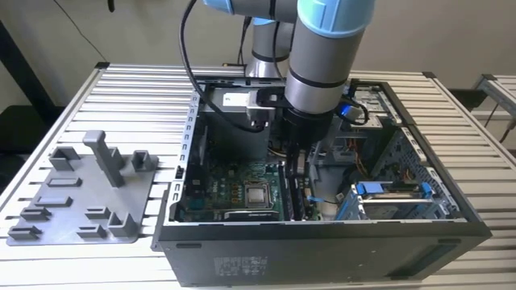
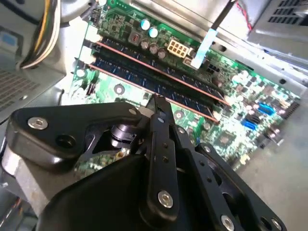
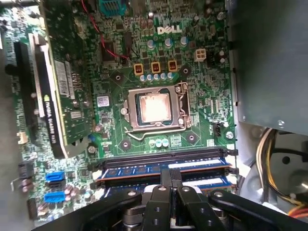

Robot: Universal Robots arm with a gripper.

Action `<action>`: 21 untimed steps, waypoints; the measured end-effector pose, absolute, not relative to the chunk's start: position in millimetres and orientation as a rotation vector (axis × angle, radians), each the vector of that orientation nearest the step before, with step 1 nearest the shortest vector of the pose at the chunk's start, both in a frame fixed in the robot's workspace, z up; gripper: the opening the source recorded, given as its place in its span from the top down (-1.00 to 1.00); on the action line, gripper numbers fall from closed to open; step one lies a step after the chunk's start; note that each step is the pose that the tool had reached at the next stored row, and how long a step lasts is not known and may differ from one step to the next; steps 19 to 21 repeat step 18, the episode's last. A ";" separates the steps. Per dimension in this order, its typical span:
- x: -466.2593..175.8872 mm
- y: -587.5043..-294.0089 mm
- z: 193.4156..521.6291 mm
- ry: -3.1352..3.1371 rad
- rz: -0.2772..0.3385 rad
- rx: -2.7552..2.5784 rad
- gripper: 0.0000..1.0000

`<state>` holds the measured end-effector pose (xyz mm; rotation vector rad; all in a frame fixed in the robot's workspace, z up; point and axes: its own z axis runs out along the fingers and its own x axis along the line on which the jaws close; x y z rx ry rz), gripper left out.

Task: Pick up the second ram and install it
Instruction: 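Press down the second ram until it locks into place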

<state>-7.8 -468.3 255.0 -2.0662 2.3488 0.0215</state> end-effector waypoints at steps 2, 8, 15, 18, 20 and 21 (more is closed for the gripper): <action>-7.8 -468.3 264.1 2.349 0.021 -2.066 0.79; -7.8 -468.3 274.9 2.348 0.022 -2.066 0.79; -7.8 -468.3 275.2 2.349 0.022 -2.066 0.79; -7.8 -468.3 275.4 2.349 0.022 -2.066 0.79; -7.8 -468.3 275.4 2.349 0.022 -2.066 0.79; -7.8 -468.3 275.4 2.349 0.022 -2.066 0.79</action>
